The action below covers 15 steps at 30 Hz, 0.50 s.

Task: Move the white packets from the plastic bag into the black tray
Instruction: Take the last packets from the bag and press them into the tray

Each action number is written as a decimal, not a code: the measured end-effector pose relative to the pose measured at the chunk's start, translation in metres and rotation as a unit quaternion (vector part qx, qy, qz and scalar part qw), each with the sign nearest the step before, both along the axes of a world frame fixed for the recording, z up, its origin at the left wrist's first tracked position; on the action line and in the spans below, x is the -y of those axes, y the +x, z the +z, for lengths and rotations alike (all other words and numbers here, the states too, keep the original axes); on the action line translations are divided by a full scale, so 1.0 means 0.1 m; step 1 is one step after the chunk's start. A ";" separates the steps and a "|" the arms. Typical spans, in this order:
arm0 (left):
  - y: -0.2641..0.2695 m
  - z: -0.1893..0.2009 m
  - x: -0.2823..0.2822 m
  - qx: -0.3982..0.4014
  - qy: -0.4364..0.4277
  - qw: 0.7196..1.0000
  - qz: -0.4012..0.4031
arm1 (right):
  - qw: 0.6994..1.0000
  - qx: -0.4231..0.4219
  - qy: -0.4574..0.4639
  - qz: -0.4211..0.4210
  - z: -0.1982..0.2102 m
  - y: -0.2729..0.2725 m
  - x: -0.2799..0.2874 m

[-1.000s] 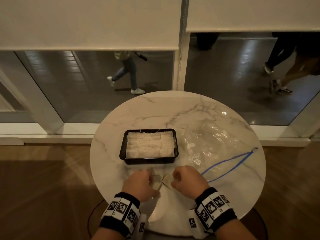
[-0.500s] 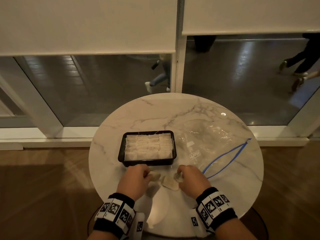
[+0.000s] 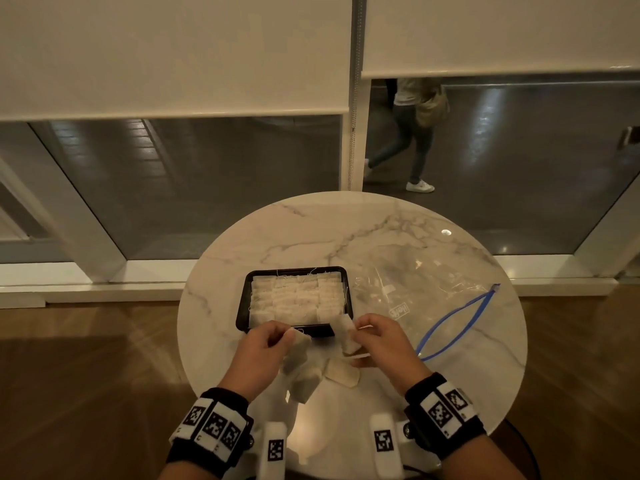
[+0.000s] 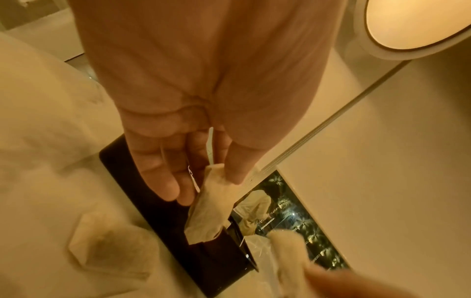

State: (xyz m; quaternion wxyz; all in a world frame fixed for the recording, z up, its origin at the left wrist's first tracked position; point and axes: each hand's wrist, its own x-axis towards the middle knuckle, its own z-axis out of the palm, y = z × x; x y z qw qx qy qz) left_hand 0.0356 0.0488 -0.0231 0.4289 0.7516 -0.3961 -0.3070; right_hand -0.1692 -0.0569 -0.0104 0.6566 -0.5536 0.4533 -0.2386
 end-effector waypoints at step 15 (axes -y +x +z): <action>-0.32 0.19 0.10 -0.130 -0.052 0.989 -0.056 | 0.995 0.071 -0.014 0.067 0.05 0.10 -0.11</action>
